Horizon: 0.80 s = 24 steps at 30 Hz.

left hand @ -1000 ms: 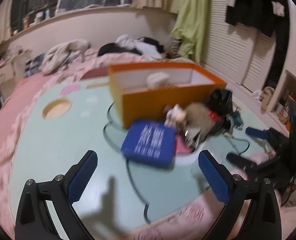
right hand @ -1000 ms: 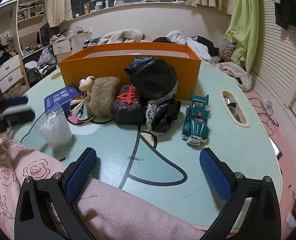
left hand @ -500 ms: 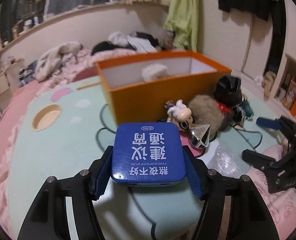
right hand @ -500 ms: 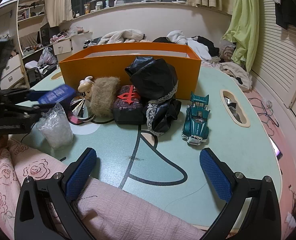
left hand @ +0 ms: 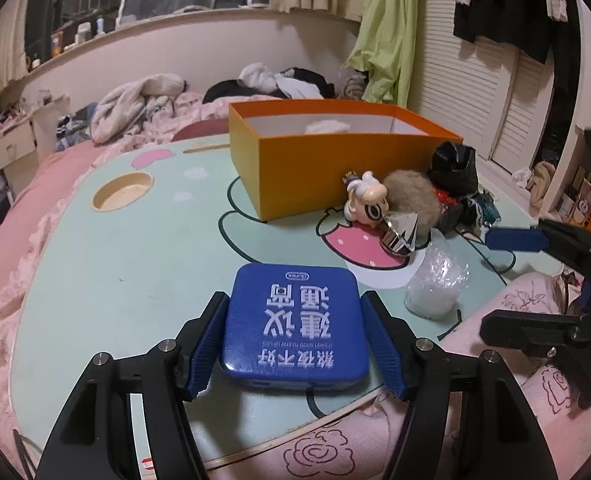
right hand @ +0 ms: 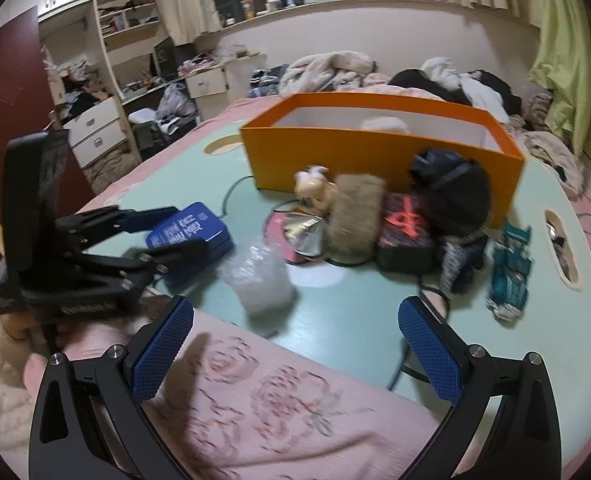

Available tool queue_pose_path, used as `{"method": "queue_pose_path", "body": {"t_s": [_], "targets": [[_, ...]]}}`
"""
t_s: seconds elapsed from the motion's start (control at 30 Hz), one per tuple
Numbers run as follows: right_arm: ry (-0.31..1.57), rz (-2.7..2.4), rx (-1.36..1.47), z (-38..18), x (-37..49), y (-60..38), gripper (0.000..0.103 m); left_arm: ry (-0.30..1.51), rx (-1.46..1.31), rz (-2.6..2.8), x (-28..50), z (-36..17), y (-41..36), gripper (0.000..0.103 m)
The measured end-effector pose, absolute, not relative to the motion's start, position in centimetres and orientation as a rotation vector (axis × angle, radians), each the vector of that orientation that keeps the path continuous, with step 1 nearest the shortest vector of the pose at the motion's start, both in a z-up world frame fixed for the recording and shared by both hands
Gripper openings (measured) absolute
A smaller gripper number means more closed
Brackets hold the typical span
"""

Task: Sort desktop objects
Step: 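Grasp the blue tin with the left gripper while the right gripper grasps the clear plastic bag, then lower the blue tin into the orange box with the left gripper while the right gripper drops the bag in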

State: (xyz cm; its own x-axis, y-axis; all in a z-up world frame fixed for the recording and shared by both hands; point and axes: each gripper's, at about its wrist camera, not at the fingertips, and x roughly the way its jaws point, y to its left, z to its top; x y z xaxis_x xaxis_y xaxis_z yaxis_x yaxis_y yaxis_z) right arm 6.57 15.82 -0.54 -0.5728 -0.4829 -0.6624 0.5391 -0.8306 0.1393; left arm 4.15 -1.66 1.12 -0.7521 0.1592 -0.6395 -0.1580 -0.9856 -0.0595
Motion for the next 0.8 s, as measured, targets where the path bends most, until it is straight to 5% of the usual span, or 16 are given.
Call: {"method": "queue_pose_path", "body": {"t_s": [0.17, 0.23, 0.3, 0.57, 0.8], "targets": [[0.243, -2.333, 0.965, -0.5, 5.9, 12.8, 0.076, 0.000, -1.018, 2.790, 4.3, 1.0, -1.6, 0.066], [0.248, -2.292, 1.047, -1.4, 4.8, 12.0, 0.048, 0.006, -1.013, 2.795, 4.4, 1.0, -1.6, 0.066], [0.250, -2.311, 1.049, -1.5, 4.6, 12.4, 0.033, 0.009, -0.988, 2.809, 4.8, 1.2, -1.5, 0.066], [0.109, -2.458, 0.821, 2.4, 6.5, 16.9, 0.033, -0.042, -0.812, 2.790, 4.6, 5.8, -0.8, 0.066], [-0.026, -2.563, 0.832, 7.8, -2.2, 17.5, 0.033, -0.135, -0.793, 2.825, -4.5, 10.6, -0.1, 0.066]]}}
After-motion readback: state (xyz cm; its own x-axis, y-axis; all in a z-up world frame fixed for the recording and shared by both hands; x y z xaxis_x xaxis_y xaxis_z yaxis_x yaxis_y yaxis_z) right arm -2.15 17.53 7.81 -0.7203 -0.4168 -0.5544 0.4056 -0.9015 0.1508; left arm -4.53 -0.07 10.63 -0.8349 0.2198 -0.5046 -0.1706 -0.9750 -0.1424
